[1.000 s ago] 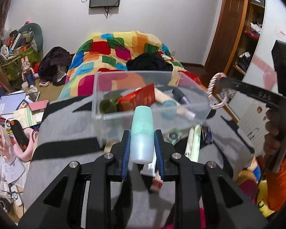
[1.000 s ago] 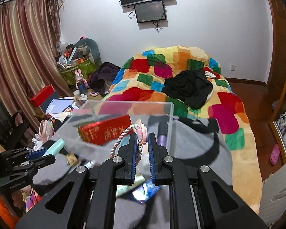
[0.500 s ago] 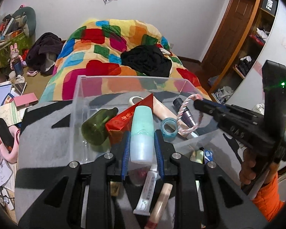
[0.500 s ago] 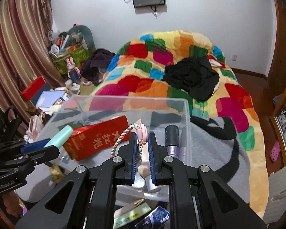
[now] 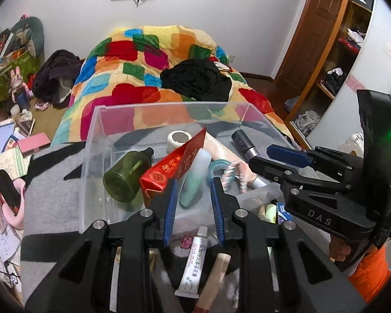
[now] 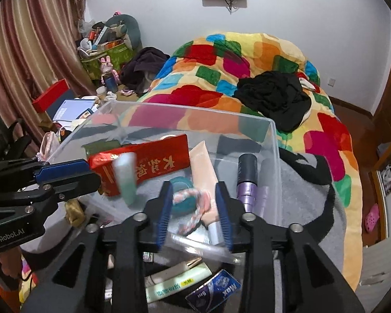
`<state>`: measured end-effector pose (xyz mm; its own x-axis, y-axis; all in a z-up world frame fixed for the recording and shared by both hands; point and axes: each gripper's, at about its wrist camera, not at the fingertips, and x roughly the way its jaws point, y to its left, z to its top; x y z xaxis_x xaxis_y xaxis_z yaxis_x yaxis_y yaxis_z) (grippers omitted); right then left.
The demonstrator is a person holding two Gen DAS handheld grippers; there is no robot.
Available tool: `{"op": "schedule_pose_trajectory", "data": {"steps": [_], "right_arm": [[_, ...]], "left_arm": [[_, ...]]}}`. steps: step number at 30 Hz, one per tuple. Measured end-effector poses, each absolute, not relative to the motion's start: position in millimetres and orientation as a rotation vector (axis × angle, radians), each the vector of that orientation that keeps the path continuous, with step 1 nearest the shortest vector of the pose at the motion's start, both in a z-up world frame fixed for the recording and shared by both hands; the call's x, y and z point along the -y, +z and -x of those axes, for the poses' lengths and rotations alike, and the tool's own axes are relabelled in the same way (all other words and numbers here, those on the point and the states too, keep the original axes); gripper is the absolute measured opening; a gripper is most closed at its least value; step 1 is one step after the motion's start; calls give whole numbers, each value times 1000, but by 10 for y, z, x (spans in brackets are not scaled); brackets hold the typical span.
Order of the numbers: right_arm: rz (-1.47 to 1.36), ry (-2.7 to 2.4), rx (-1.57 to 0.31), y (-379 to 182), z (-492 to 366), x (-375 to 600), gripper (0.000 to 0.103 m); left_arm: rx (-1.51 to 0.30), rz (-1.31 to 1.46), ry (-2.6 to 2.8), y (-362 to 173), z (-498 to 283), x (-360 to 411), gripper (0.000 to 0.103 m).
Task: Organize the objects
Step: 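Grasp the white toothpaste tube with the left tool while the right tool grasps the blue card box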
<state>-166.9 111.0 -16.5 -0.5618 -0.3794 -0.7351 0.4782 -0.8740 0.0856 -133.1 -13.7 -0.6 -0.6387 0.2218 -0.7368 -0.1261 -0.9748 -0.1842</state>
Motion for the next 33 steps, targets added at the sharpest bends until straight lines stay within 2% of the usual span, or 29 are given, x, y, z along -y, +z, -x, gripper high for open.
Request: {"op": "schedule_pose_trajectory", "data": {"steps": [5,9,13,20,26,33], "right_arm": [[-1058,-2412,-143,-39,1552,-1190,45],[-1013,-2453,-141,70,1418,-1285,56],[-993,-2492,-126,131,1305,-1406,66],[-1041,-2515,-58,32,1178,-1641,69],[-1165,-2477,-32,-294,1141,-1728,69],[-1323,-2464,83,-662,1253,-1754,69]], "left_arm": [[130,1170,2712,154,1184,103,27],[114,1123,2740,229,1046,100,42],[101,1121,2735,218,925,96,43],[99,1188,2710,25,774,109,45],[133,1282,2672,-230,729,149,45],[169,1333,2654,-437,677,157,45]]}}
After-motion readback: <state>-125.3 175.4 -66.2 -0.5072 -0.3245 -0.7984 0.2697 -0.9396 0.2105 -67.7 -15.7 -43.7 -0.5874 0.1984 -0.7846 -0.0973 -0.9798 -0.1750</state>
